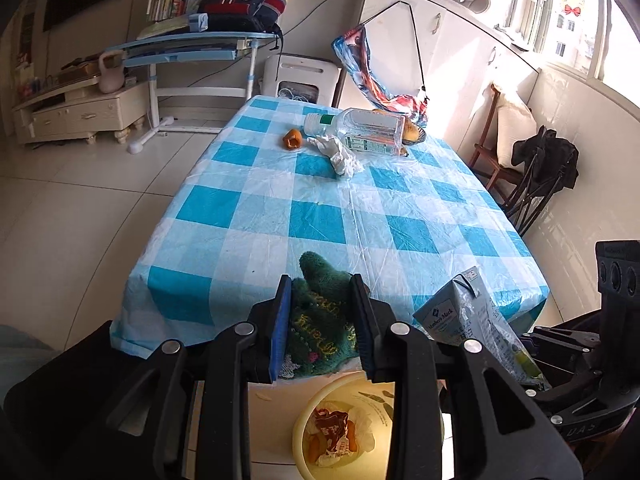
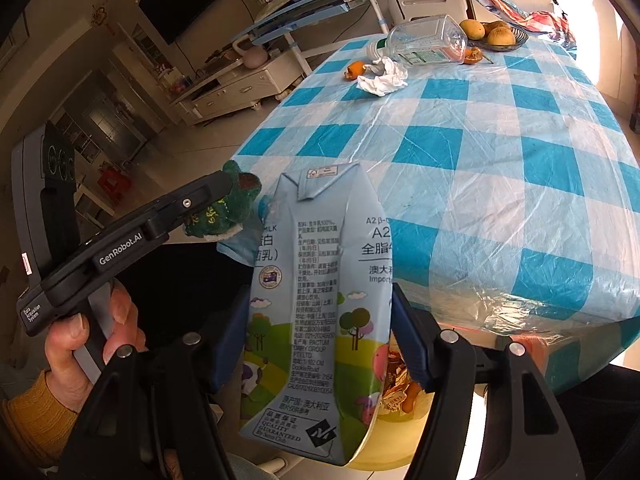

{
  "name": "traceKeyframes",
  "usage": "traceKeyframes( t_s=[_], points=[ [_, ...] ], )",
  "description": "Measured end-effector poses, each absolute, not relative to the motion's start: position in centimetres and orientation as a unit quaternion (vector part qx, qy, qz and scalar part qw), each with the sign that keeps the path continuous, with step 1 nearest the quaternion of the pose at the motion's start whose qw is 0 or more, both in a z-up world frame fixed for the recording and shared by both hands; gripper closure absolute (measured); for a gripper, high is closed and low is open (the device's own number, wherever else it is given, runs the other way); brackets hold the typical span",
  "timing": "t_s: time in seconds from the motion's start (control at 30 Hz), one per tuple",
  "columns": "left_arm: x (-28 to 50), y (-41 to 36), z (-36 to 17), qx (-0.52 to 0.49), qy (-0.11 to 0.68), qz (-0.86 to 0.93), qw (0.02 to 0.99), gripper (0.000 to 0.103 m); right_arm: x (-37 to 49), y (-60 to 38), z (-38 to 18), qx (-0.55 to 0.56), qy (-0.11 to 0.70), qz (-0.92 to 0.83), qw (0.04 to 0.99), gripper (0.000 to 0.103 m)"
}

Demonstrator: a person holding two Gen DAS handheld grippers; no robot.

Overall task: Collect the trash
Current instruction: 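Drop the carton into the bucket with the right tool while the left lifts the packet, then open the left tool to drop the green packet into the yellow bucket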

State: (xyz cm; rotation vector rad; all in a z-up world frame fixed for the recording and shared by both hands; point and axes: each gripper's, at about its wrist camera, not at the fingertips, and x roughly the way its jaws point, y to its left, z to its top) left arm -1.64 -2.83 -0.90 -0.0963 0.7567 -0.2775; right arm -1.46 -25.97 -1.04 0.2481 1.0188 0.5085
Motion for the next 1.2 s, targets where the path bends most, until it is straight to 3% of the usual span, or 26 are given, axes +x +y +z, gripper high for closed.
traceKeyframes(
  t_s=[0.6,0.87,0.93,1.07,1.13,1.2],
  points=[
    [-6.3,-4.7,-2.2,-0.017,0.378,-0.156,0.912,0.075,-2.9,-22.8,-6.1,0.0,0.568,0.201,0.798,0.038],
    [-7.3,-7.3,-4.5,0.015,0.416,-0.191,0.889,0.072,-2.8,-28.0,-2.7,0.097,0.491,0.127,0.857,0.026],
    [-7.5,-8.0,-5.3,0.031,0.429,-0.198,0.881,0.066,-2.8,-29.7,-1.8,0.144,0.462,0.12,0.867,0.024],
    [-8.1,-8.0,-4.9,0.059,0.406,-0.166,0.897,0.031,-2.7,-31.5,-0.8,0.175,0.426,0.1,0.882,0.021],
    [-8.2,-7.3,-4.1,0.057,0.383,-0.141,0.911,0.02,-2.6,-31.5,-0.6,0.176,0.418,0.094,0.886,0.021],
    [-8.1,-6.2,-3.3,0.05,0.362,-0.11,0.924,0.017,-2.7,-31.0,-0.4,0.169,0.413,0.091,0.89,0.02]
  ],
)
